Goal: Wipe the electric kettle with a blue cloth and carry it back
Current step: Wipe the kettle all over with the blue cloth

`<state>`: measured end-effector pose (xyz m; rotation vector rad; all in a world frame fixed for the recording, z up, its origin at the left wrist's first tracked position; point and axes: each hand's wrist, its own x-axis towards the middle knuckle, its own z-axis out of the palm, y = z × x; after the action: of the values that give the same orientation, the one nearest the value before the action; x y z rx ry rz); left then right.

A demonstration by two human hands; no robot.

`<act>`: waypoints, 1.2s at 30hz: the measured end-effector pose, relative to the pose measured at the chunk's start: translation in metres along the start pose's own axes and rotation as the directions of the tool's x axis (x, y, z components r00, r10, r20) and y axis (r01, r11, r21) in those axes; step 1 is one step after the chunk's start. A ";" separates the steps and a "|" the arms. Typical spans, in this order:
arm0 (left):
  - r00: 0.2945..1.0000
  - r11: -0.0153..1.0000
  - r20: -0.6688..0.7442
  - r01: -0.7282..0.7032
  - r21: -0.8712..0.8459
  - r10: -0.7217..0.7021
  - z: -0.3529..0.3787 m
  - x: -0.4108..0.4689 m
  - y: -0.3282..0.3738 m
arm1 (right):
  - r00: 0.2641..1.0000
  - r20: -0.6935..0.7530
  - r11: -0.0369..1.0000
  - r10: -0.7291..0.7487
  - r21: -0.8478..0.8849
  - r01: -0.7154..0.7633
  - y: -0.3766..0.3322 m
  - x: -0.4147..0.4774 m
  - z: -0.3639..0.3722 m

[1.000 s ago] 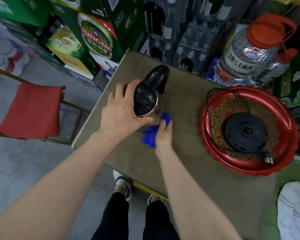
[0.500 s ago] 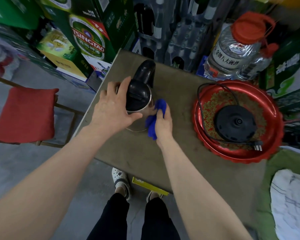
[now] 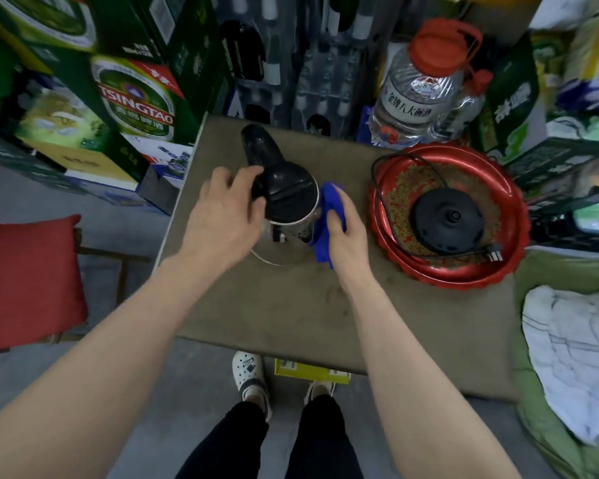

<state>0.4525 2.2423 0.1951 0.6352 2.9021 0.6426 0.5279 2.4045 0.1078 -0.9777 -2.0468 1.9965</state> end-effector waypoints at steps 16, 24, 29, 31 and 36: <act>0.855 0.865 0.330 -0.471 0.172 0.400 -0.023 0.094 -0.039 | 0.969 -0.235 0.989 0.076 0.142 -0.044 0.012 0.000 0.025; 0.945 0.853 0.168 -0.327 0.408 0.282 0.001 0.050 -0.031 | 0.911 -0.209 0.909 0.354 0.308 -0.282 0.049 -0.040 0.042; 0.980 0.914 0.111 -0.192 0.356 0.163 0.012 0.038 -0.017 | 0.930 -0.351 0.964 0.108 0.264 -0.012 0.006 -0.031 0.028; 0.966 0.928 0.150 -0.244 0.283 0.209 0.009 0.043 -0.026 | 0.931 -0.343 0.963 0.127 0.268 -0.033 0.003 -0.022 0.026; 0.881 0.928 0.303 -0.369 -0.043 0.364 -0.014 0.059 -0.061 | 0.895 -0.257 0.895 0.365 0.362 -0.261 0.034 -0.022 0.039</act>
<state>0.3728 2.2114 0.1815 1.1905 2.5182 0.5001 0.5376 2.3565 0.0791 -1.5188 -1.4110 2.0552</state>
